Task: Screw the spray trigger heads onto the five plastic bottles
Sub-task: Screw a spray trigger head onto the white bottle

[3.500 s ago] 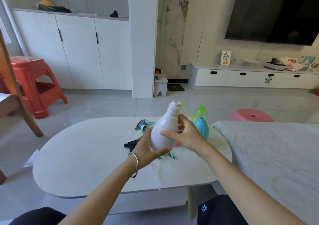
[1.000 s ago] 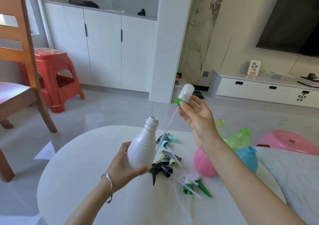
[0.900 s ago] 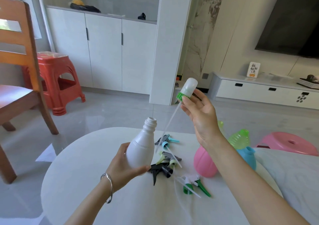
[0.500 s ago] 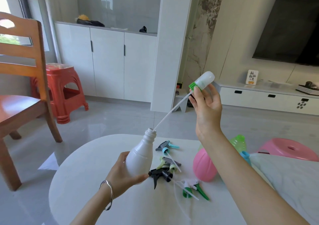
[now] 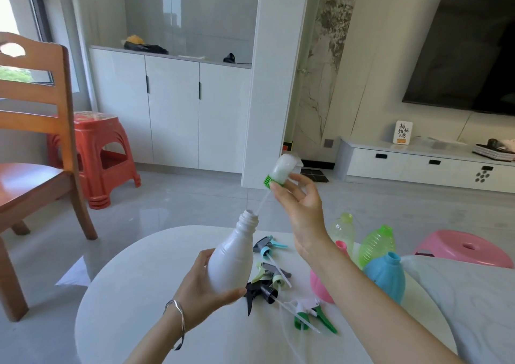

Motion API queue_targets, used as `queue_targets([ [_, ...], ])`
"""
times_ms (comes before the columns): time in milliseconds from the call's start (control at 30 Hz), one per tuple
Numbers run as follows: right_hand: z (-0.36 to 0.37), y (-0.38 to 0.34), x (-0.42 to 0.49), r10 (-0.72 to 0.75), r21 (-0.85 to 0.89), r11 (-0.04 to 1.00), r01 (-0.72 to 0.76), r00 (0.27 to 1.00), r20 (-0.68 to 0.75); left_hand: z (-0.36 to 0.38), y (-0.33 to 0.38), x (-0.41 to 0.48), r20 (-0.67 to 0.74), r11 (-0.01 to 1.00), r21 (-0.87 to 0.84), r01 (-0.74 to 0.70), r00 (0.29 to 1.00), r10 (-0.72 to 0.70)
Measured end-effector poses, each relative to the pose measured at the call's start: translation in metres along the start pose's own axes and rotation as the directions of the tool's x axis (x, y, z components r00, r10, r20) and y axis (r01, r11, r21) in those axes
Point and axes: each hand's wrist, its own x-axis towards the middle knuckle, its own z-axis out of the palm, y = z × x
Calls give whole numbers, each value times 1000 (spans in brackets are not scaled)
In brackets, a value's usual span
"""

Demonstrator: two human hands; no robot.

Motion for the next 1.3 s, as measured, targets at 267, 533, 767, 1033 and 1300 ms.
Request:
queue_targets([
  [267, -5, 22, -13, 133, -116, 987, -113, 974, 182, 0, 3, -2, 30, 999, -38, -35, 999, 36],
  [533, -12, 20, -8, 189, -105, 981, -164, 934, 305, -9, 4, -4, 115, 996, -82, -32, 993, 42],
  [767, -21, 17, 0, 233, -75, 972, -222, 950, 206, -11, 13, -5, 86, 871, -481, 99, 994, -65],
  [1033, -24, 29, 1, 241, 57, 967, -247, 966, 88, -13, 12, 6, 260, 669, -656, 351, 936, -236],
  [1300, -33, 42, -4, 284, 108, 952, -286, 958, 35, -25, 11, 7, 333, 638, -688, 346, 932, -145],
])
